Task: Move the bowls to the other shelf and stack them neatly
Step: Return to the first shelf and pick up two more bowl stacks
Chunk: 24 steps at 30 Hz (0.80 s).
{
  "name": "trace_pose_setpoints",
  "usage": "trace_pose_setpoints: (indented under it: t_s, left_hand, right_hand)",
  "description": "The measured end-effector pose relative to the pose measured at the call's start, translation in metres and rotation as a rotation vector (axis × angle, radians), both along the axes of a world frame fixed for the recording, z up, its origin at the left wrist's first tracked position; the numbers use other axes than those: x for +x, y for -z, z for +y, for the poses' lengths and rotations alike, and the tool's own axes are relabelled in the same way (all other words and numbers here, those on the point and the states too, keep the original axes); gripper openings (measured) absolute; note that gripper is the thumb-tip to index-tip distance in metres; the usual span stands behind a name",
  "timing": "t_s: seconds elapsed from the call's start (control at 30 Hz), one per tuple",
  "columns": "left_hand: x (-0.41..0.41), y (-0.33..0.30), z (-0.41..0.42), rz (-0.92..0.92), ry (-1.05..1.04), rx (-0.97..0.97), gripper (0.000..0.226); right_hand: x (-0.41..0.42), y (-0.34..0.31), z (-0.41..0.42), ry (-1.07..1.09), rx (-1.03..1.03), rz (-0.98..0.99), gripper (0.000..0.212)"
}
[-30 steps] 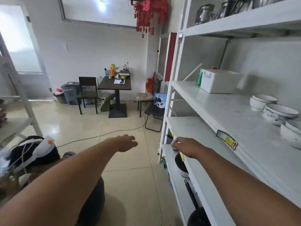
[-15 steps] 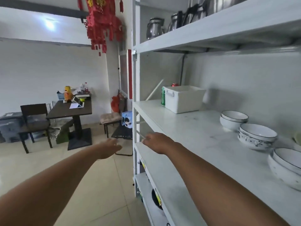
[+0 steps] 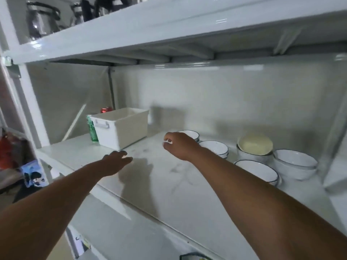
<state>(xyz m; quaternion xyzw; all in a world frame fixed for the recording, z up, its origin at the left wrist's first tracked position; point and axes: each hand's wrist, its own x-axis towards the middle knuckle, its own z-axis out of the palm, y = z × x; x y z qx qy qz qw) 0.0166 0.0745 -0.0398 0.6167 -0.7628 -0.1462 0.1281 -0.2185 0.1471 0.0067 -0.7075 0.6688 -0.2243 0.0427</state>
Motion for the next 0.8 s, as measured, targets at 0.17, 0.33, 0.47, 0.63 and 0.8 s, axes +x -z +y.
trace_pose_setpoints:
  t_s: [0.17,0.33,0.47,0.63,0.8]
  left_hand:
    - [-0.068,-0.005,-0.058,0.18,0.216,0.146,0.063]
    - [-0.113,0.014,-0.086,0.243,0.304,0.122,0.085]
    - [-0.134,0.019,-0.097,0.32,0.362,0.213,0.106]
    - [-0.149,0.022,-0.098,0.475,0.455,0.263,0.118]
    - [-0.167,0.031,-0.107,0.709,0.446,0.336,0.113]
  right_hand:
    - [-0.058,-0.011,0.009,0.33,-0.044,-0.087,0.037]
    - [-0.082,-0.005,0.024,0.608,-0.035,-0.191,0.05]
    - [-0.08,0.006,0.03,0.76,0.014,-0.208,0.06]
    - [-0.075,0.023,0.033,0.861,0.065,-0.297,0.087]
    - [-0.071,0.022,0.021,0.893,0.097,-0.334,0.099]
